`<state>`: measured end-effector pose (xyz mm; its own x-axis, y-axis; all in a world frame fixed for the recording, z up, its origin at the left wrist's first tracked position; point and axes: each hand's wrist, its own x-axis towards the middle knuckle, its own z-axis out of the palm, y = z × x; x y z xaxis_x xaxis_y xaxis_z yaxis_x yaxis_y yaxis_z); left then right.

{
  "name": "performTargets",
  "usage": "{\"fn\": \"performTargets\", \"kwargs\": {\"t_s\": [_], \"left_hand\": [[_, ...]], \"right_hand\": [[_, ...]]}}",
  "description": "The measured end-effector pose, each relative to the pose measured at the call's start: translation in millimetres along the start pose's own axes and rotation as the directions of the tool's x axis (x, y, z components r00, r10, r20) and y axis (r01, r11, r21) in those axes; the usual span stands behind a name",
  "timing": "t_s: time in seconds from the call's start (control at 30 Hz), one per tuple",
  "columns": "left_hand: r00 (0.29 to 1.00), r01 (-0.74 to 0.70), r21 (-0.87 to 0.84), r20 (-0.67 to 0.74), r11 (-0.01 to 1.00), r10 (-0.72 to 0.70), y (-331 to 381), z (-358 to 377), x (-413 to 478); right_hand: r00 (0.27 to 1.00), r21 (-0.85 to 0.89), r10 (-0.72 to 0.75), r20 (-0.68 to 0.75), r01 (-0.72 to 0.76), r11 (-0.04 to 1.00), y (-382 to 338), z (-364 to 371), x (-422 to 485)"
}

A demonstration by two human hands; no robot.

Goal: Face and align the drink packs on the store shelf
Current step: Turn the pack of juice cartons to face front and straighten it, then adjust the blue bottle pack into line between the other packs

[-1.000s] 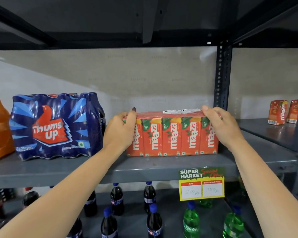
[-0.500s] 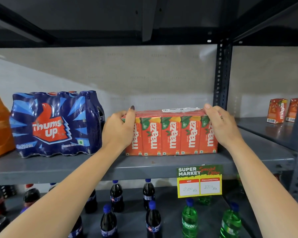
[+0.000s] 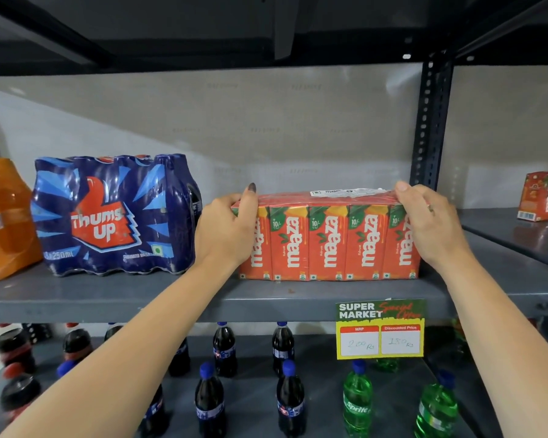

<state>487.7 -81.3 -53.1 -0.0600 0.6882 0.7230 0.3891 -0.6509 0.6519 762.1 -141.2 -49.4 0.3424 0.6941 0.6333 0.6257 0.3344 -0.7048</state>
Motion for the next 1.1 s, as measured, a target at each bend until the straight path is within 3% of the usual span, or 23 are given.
{"fn": "performTargets", "kwargs": {"t_s": [0.23, 0.33, 0.4, 0.47, 0.5, 0.6, 0.63, 0.7, 0.77, 0.8, 0.87, 0.93, 1.0, 1.1], "left_hand": [[0.993, 0.105, -0.002, 0.059, 0.994, -0.105, 10.2, -6.3, -13.0], [1.0, -0.014, 0.02, 0.021, 1.0, 0.014, 16.5, -21.6, -43.0], [0.989, -0.136, -0.031, -0.061, 0.99, 0.134, 17.3, -41.9, -61.4], [0.968, -0.217, -0.065, -0.146, 0.974, 0.205, 12.9, -70.3, -66.3], [0.956, -0.247, -0.052, -0.178, 0.968, 0.234, 7.0, -87.7, -63.6], [0.913, -0.295, 0.039, -0.283, 0.955, 0.294, -21.1, -146.0, -44.5], [0.901, -0.27, 0.094, -0.325, 0.958, 0.285, -33.0, -162.0, -35.2], [0.895, -0.134, 0.269, -0.379, 0.954, 0.233, -59.0, -191.5, -16.9], [0.929, 0.01, 0.322, -0.353, 0.947, 0.11, -81.4, -200.8, -6.6], [0.958, 0.043, 0.248, -0.287, 0.968, 0.031, -89.7, -203.4, -4.6], [0.976, 0.159, -0.064, -0.142, 0.985, -0.167, -100.2, -209.0, -0.6], [0.941, 0.326, -0.285, 0.008, 0.902, -0.338, -107.9, -217.9, 8.9], [0.925, 0.38, -0.304, 0.097, 0.874, -0.368, -115.0, -223.4, 14.3], [0.938, 0.347, -0.272, 0.084, 0.897, -0.337, -122.5, -226.7, 14.4]], "right_hand": [[1.0, 0.039, 0.024, 0.017, -0.025, 0.999, 0.6, -2.4, -3.0], [0.997, 0.041, 0.077, -0.003, -0.077, 0.996, -2.1, -0.5, -7.6], [0.984, 0.07, 0.078, -0.163, -0.067, 0.995, -7.1, 2.5, -13.2], [0.893, 0.125, 0.045, -0.448, 0.013, 0.992, -15.5, -3.5, -22.7], [0.852, 0.142, -0.013, -0.524, 0.103, 0.985, -25.3, -3.5, -32.1], [0.756, 0.178, -0.303, -0.58, 0.48, 0.859, -86.1, 40.2, -76.0], [0.742, 0.176, -0.374, -0.557, 0.546, 0.819, -110.7, 68.7, -92.7], [0.806, 0.248, -0.458, -0.375, 0.563, 0.789, -159.9, 134.5, -118.2], [0.906, 0.179, -0.381, -0.184, 0.412, 0.893, -178.6, 187.2, -125.2], [0.944, 0.097, -0.298, -0.142, 0.313, 0.945, -181.1, 207.4, -122.8], [0.99, 0.015, -0.109, -0.092, 0.11, 0.994, -178.3, 230.7, -114.7], [0.999, 0.019, 0.038, 0.024, -0.038, 0.999, -175.4, 239.7, -107.7], [0.983, 0.031, 0.128, 0.132, -0.133, 0.991, -168.1, 242.4, -102.5], [0.985, 0.01, 0.112, 0.135, -0.114, 0.993, -164.6, 241.0, -101.7]]}}
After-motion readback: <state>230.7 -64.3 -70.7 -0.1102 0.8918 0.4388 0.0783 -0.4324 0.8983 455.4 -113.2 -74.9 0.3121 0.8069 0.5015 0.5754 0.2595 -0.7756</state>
